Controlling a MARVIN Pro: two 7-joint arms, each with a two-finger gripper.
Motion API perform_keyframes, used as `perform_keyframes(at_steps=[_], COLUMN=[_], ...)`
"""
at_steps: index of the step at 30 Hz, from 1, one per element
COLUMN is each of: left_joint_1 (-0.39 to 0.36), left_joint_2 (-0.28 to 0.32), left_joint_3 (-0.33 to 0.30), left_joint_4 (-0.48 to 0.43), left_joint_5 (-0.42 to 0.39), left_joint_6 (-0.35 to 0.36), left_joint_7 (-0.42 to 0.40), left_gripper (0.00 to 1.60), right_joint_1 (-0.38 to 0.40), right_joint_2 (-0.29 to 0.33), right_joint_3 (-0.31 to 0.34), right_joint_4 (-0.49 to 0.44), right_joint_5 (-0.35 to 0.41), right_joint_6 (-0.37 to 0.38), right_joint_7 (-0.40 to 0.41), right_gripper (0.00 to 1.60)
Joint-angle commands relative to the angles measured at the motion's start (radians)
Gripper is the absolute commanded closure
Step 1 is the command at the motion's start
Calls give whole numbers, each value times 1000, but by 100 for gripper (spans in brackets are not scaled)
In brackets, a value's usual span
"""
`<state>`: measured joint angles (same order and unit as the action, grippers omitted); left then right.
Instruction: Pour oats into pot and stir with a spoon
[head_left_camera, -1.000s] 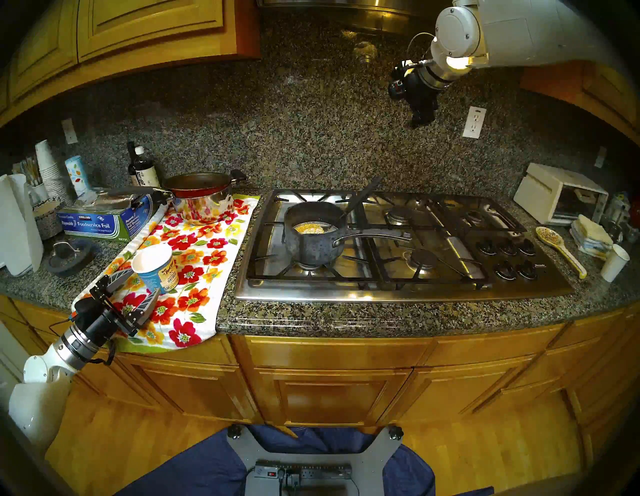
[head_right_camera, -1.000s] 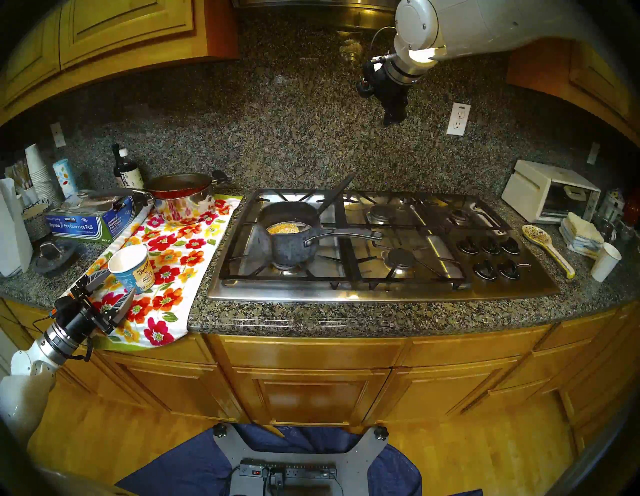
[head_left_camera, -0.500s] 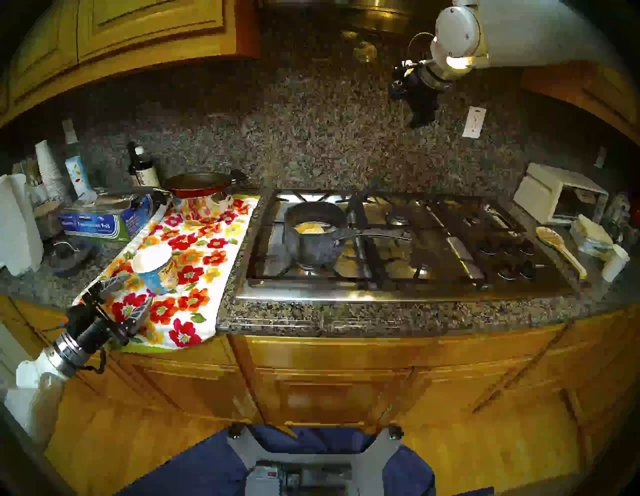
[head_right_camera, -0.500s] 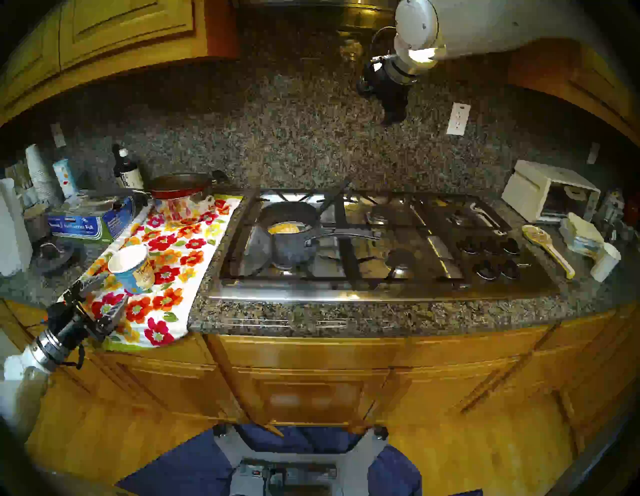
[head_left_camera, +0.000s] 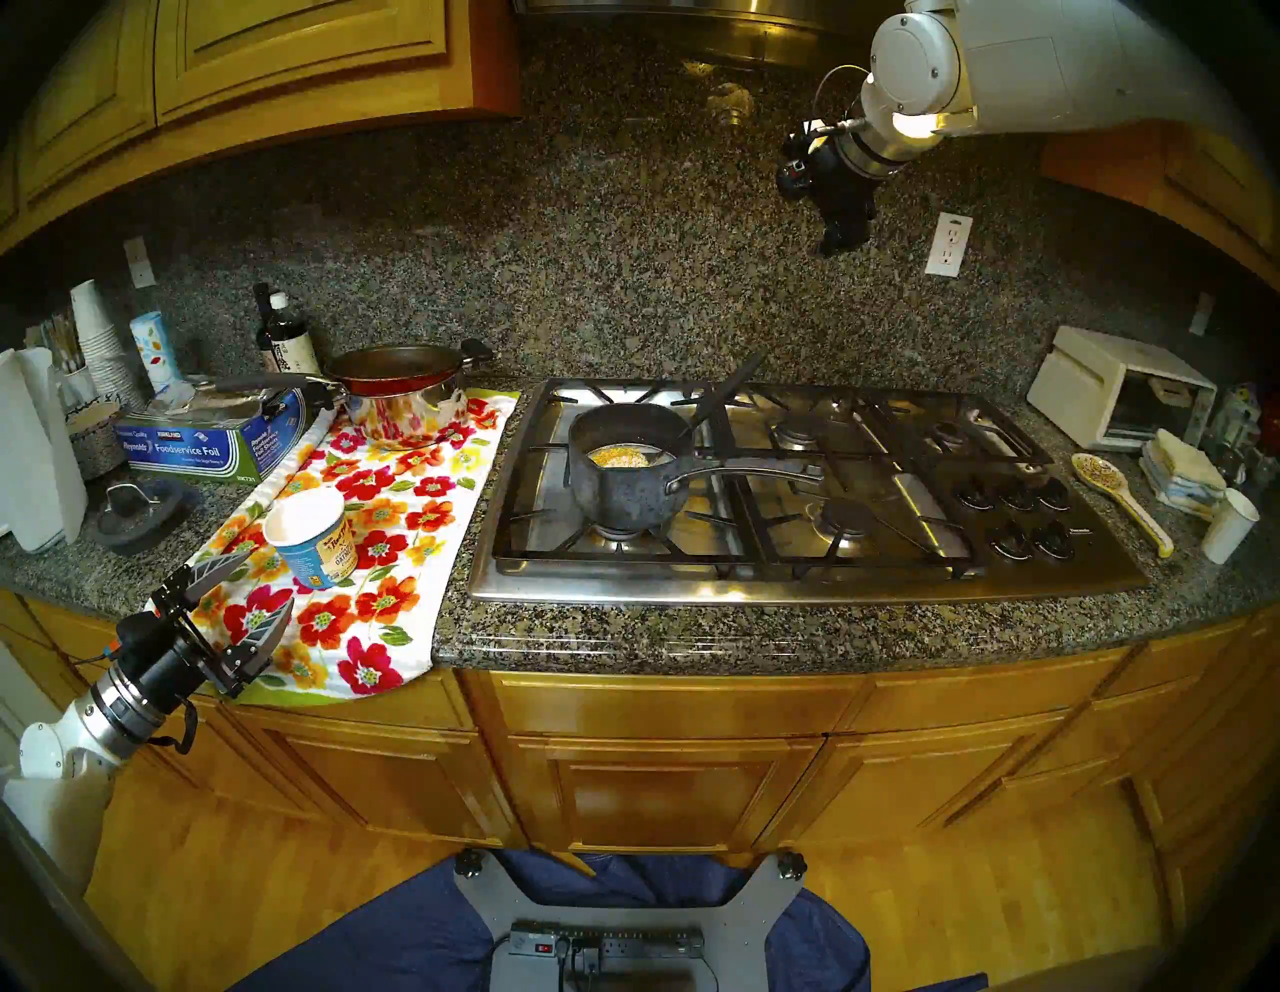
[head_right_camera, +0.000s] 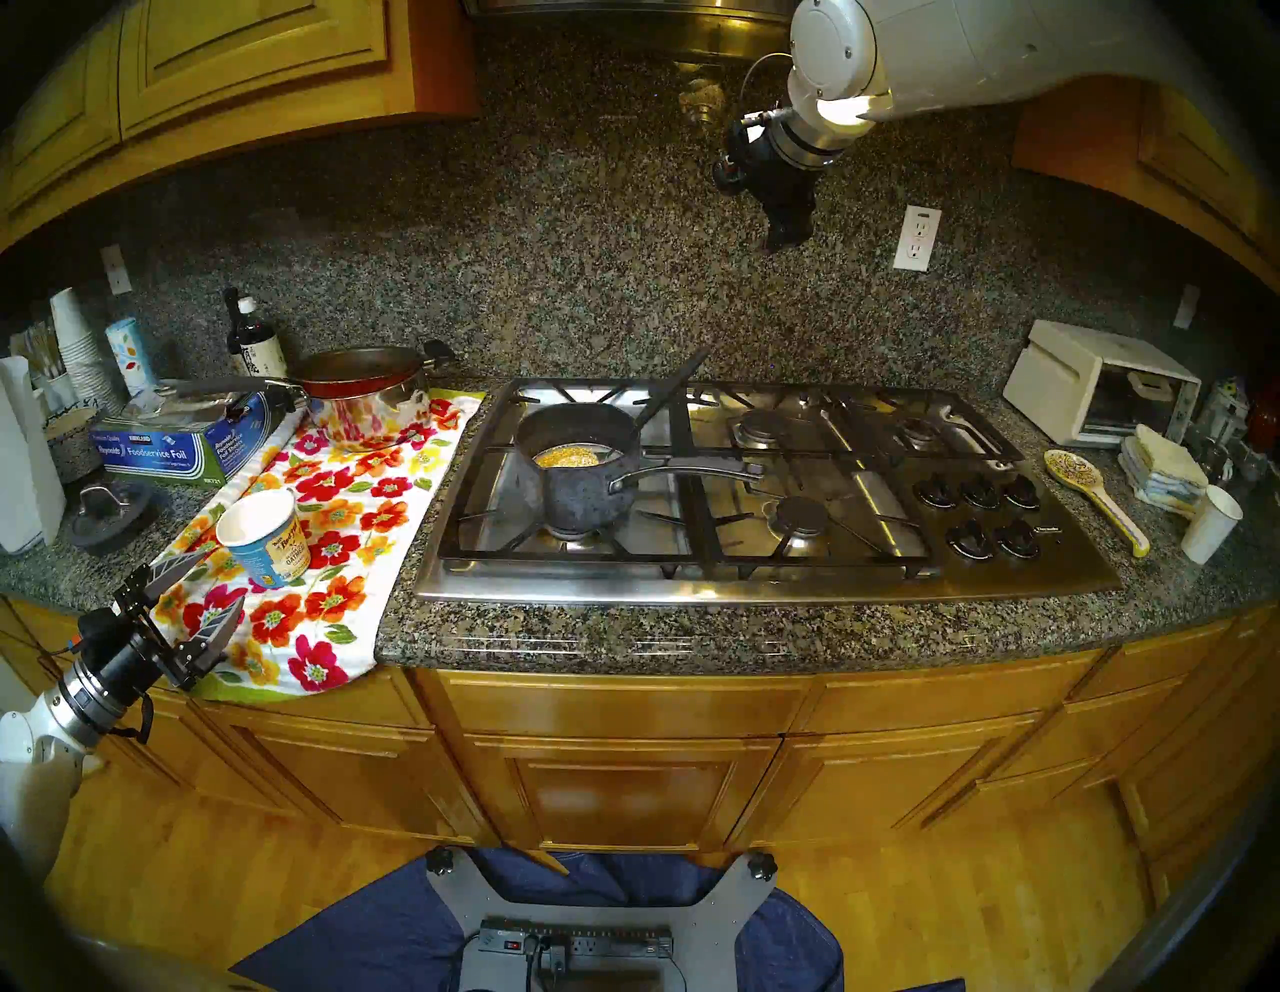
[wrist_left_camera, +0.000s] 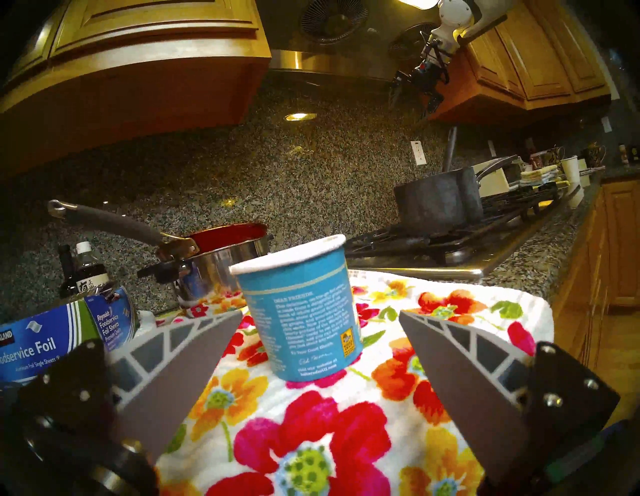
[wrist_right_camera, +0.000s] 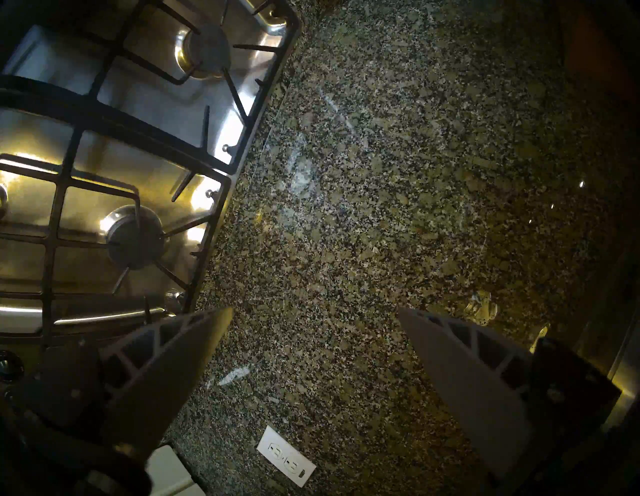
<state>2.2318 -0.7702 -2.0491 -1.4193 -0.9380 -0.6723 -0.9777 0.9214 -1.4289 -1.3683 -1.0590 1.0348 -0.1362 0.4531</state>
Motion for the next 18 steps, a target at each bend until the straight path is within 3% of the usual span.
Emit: perform_keyframes(at_steps=[1,14,18], left_joint_1=[-5,-8,-8], left_joint_2=[3,-2,-2], left_joint_3=[-31,-36,-36], left_joint_4=[-21,-22,-21], left_joint_5=[-26,-24,-23], left_joint_6=[2,10,10], left_joint_7=[1,-5,-5], left_gripper=[0,0,0], right_joint_1=[37,37,34], right_joint_2=[3,3,48], right_joint_3=[3,4,61], right_joint_4=[31,31,36], right_joint_5=[0,-1,99], right_joint_6=[7,8,16], right_joint_7=[-10,-10,47], right_gripper=[0,0,0])
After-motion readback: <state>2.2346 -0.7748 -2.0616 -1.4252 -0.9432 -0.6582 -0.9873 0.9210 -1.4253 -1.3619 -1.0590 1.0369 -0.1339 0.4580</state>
